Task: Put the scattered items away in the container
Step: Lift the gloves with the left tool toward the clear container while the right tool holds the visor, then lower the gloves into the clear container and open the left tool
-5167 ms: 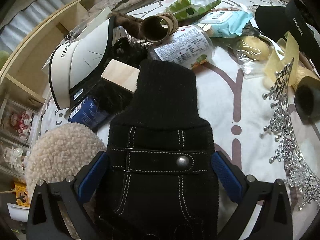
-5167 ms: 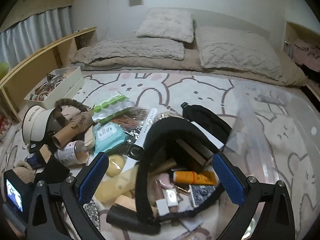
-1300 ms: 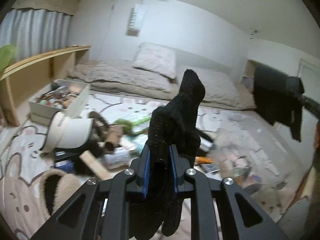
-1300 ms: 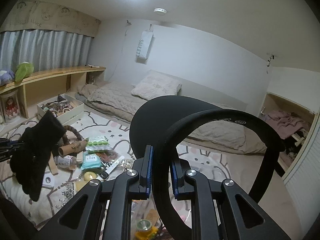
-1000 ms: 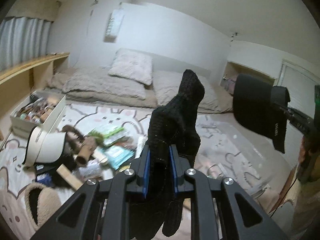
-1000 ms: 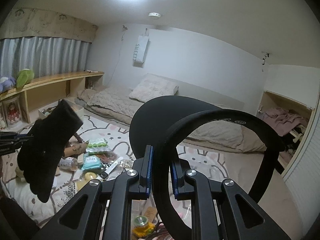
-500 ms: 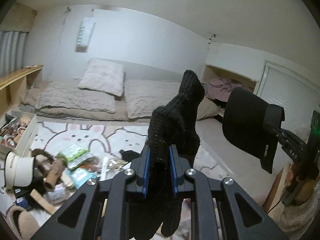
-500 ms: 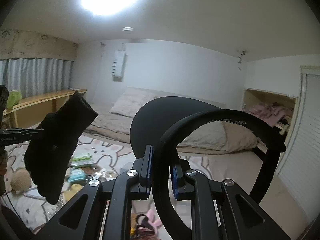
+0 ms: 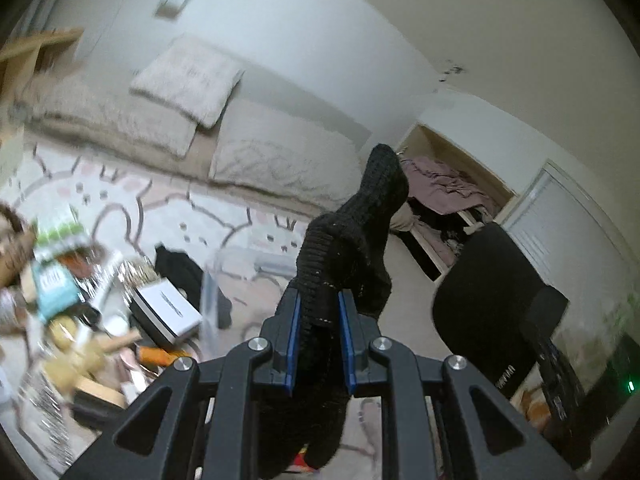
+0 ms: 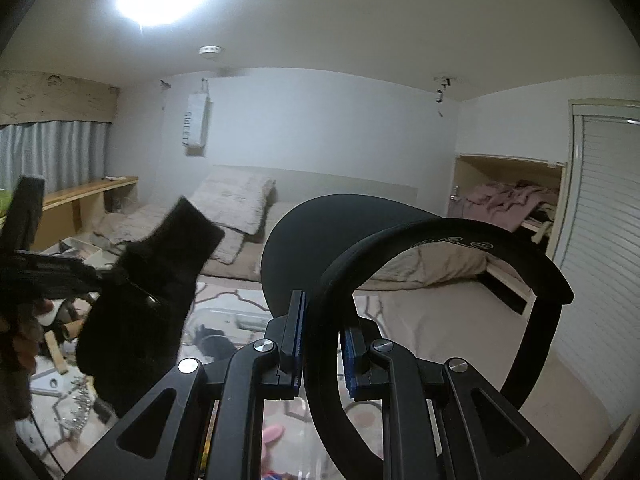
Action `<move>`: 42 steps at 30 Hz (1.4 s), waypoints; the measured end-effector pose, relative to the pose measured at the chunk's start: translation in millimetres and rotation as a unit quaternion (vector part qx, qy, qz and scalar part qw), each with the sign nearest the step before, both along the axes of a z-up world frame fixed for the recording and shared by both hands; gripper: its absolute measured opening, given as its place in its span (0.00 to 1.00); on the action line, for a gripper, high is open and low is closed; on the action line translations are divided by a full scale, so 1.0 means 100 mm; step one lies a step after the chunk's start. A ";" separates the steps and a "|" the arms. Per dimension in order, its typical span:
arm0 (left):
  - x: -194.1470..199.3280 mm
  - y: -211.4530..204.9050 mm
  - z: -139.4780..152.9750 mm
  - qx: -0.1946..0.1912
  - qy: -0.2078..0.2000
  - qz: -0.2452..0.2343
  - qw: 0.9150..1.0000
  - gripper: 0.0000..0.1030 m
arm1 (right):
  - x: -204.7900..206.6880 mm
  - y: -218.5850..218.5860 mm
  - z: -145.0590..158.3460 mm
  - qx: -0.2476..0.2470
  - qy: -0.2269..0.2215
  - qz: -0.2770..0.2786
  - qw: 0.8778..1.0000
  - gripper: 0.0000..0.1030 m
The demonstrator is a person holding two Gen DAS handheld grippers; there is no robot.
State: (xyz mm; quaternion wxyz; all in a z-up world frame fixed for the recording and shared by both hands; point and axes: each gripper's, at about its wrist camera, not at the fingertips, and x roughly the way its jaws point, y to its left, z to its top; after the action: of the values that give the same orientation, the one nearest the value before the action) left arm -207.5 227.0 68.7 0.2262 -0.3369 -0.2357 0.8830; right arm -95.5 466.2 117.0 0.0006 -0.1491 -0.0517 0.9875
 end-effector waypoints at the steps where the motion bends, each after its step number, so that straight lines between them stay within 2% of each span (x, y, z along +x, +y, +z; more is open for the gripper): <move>1: -0.05 0.09 -0.08 0.005 -0.014 -0.001 1.000 0.18 | 0.00 0.04 -0.01 0.000 0.000 -0.003 1.000 0.16; 7: -0.25 0.61 -0.55 0.012 -0.091 -0.004 0.996 0.17 | -0.04 0.31 -0.11 -0.008 -0.007 -0.017 1.000 0.16; 11: -0.36 0.80 -0.82 0.033 -0.143 0.007 0.989 0.17 | -0.07 0.42 -0.17 -0.013 -0.012 -0.020 1.000 0.16; 12: -0.37 0.84 -0.89 0.043 -0.156 0.011 0.987 0.02 | -0.08 0.44 -0.18 -0.014 -0.012 -0.021 1.000 0.16; 15: -0.41 0.97 -1.02 0.061 -0.185 0.019 0.981 0.01 | -0.09 0.50 -0.21 -0.014 -0.014 -0.020 1.000 0.16; 19: -0.46 1.14 -1.13 0.038 -0.199 0.014 0.979 0.01 | -0.09 0.56 -0.27 -0.018 -0.016 -0.017 1.000 0.16; 21: -0.49 1.18 -1.18 0.011 -0.203 0.009 0.979 0.01 | -0.11 0.60 -0.30 -0.021 -0.019 -0.014 0.999 0.16; 23: -0.52 1.19 -1.21 -0.032 -0.202 0.002 0.979 0.11 | -0.12 0.62 -0.32 -0.022 -0.022 -0.012 0.999 0.16; 25: -0.53 1.18 -1.24 -0.062 -0.198 -0.007 0.978 0.44 | -0.14 0.64 -0.35 -0.023 -0.023 -0.010 0.999 0.16; 26: -0.53 1.17 -1.25 -0.076 -0.194 -0.012 0.978 0.48 | -0.14 0.65 -0.36 -0.024 -0.024 -0.009 0.999 0.16; 29: -0.48 1.17 -1.22 -0.114 -0.173 -0.031 0.978 0.49 | -0.14 0.67 -0.38 -0.029 -0.025 -0.005 0.999 0.16; 33: -0.35 1.14 -1.07 -0.158 -0.128 -0.059 0.977 0.66 | -0.14 0.64 -0.40 -0.027 -0.028 0.000 0.999 0.16; 35: -0.27 1.12 -0.98 -0.174 -0.105 -0.069 0.977 0.70 | -0.13 0.60 -0.41 -0.021 -0.029 0.002 0.999 0.16; 39: -0.09 1.00 -0.83 -0.197 -0.066 -0.077 0.975 0.83 | -0.15 0.47 -0.44 0.005 -0.036 0.012 0.999 0.16; 42: 0.01 0.89 -0.75 -0.207 -0.045 -0.074 0.975 0.86 | -0.17 0.29 -0.47 0.042 -0.042 0.017 0.998 0.16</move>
State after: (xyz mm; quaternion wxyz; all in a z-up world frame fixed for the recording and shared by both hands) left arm -206.2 316.2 -6.6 0.2060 -0.4324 -0.0323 0.8772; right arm -112.6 495.4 69.6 -0.0119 -0.1889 -0.0958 0.9772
